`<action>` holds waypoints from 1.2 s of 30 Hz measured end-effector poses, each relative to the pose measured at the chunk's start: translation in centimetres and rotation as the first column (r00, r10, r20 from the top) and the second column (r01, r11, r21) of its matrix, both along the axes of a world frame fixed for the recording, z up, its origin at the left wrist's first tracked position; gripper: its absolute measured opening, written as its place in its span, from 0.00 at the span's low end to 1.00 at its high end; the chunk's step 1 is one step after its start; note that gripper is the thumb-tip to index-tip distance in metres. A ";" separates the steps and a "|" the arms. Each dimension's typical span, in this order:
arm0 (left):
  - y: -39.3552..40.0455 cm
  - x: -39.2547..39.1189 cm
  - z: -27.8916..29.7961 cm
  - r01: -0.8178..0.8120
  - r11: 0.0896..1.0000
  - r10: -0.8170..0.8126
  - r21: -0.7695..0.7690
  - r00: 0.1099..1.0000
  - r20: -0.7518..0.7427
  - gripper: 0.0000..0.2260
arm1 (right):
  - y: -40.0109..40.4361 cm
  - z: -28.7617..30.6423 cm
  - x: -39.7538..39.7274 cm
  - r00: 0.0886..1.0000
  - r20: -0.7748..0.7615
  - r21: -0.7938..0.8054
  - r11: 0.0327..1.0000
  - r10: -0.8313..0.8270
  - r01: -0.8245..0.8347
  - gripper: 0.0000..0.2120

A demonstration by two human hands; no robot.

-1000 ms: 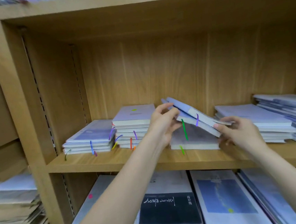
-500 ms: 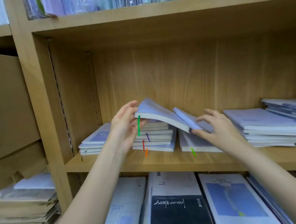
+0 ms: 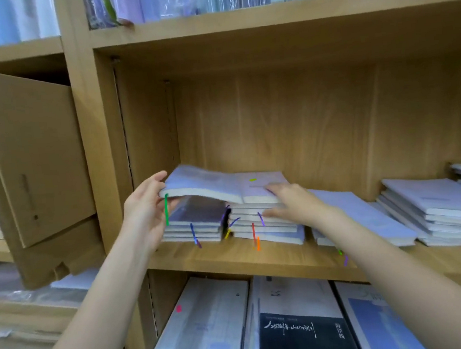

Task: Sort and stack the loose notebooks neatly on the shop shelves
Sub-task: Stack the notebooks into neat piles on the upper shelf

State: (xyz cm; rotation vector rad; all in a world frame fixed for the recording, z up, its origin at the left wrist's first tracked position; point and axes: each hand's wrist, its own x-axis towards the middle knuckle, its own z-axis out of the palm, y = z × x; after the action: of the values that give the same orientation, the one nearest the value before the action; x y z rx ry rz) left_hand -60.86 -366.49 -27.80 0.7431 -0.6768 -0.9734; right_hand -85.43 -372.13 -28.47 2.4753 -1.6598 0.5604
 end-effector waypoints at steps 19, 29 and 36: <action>-2.6 -2.1 0.4 0.019 0.993 -0.025 -0.117 0.998 -0.050 0.11 | 5.4 3.9 -11.1 0.985 0.164 -0.777 0.606 -0.061 0.167 0.18; -5.2 -8.4 -2.1 0.162 0.987 -0.159 0.018 0.939 0.304 0.08 | 7.2 -3.2 -17.6 0.995 -0.040 0.060 0.993 -0.096 0.098 0.27; -4.8 -6.3 -2.8 -0.136 0.973 0.227 -0.186 0.683 0.694 0.05 | 4.5 -0.5 -10.5 0.955 0.290 -0.075 0.996 0.057 -0.037 0.25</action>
State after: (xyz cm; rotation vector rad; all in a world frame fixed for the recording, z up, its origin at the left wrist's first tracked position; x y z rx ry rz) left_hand -67.15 -371.31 -30.64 1.0720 -1.3036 -0.4186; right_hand -95.89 -367.62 -28.92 2.4844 -1.6444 1.0164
